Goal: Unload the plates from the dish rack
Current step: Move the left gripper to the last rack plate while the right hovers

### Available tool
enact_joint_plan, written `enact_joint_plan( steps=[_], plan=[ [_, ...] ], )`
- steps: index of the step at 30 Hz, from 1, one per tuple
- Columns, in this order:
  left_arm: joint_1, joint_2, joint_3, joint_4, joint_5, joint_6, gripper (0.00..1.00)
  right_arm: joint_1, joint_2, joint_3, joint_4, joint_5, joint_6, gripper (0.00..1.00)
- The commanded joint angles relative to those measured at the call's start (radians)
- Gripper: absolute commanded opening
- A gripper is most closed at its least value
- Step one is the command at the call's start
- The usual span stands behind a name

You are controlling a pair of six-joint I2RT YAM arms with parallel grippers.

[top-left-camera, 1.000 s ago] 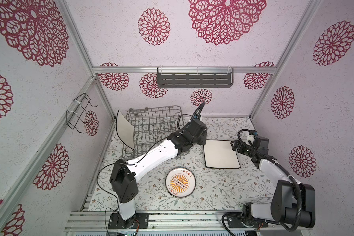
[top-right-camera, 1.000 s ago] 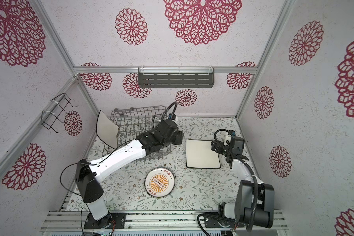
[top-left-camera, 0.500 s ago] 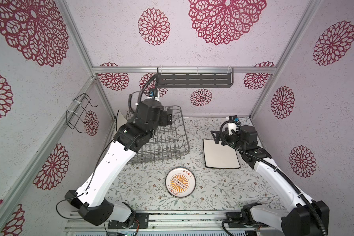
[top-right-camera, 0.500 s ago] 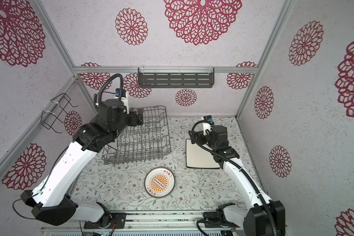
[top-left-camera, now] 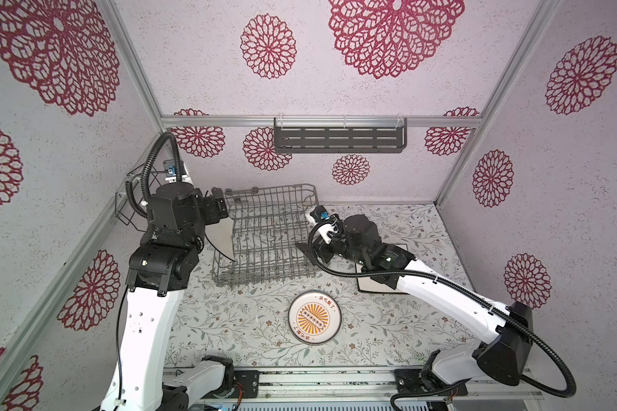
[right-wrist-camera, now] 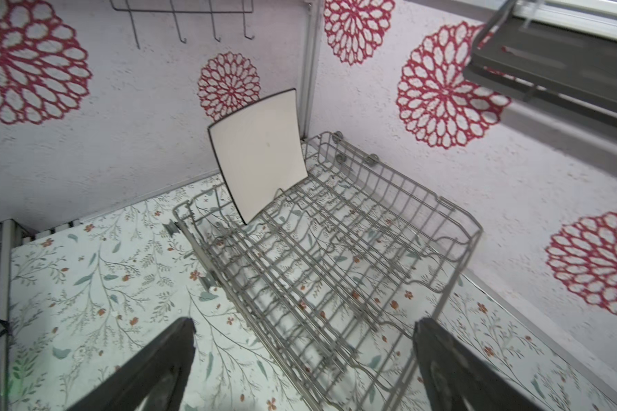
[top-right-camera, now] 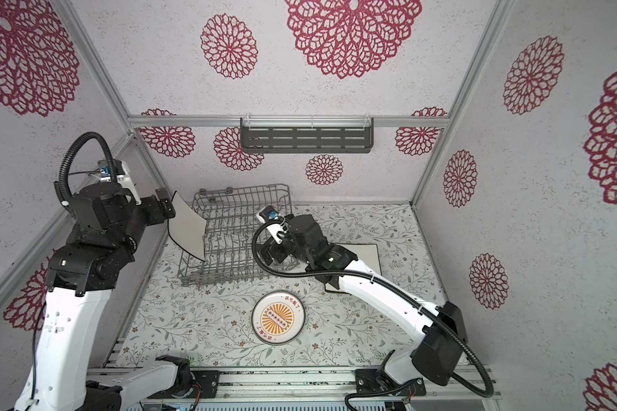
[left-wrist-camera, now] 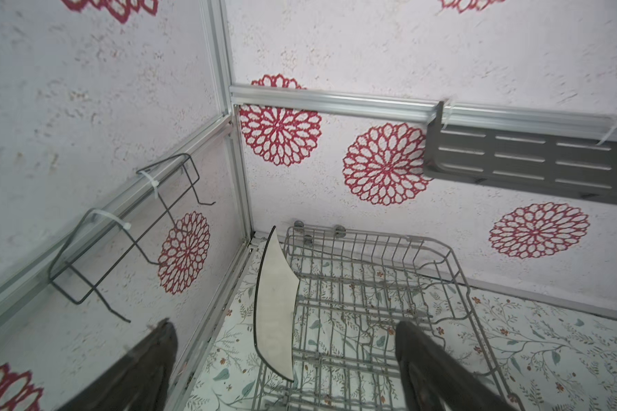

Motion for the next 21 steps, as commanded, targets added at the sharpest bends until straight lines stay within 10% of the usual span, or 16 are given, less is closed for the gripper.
enact_joint_plan(
  steps=[1, 21],
  plan=[
    [0.068, 0.008, -0.028, -0.026, 0.128, 0.004, 0.97, -0.001, 0.019, 0.058, 0.096, 0.036, 0.134, 0.99],
    [0.317, 0.279, -0.007, -0.045, 0.327, 0.019, 0.98, -0.005, 0.203, -0.003, 0.330, -0.422, 0.139, 0.98]
  ],
)
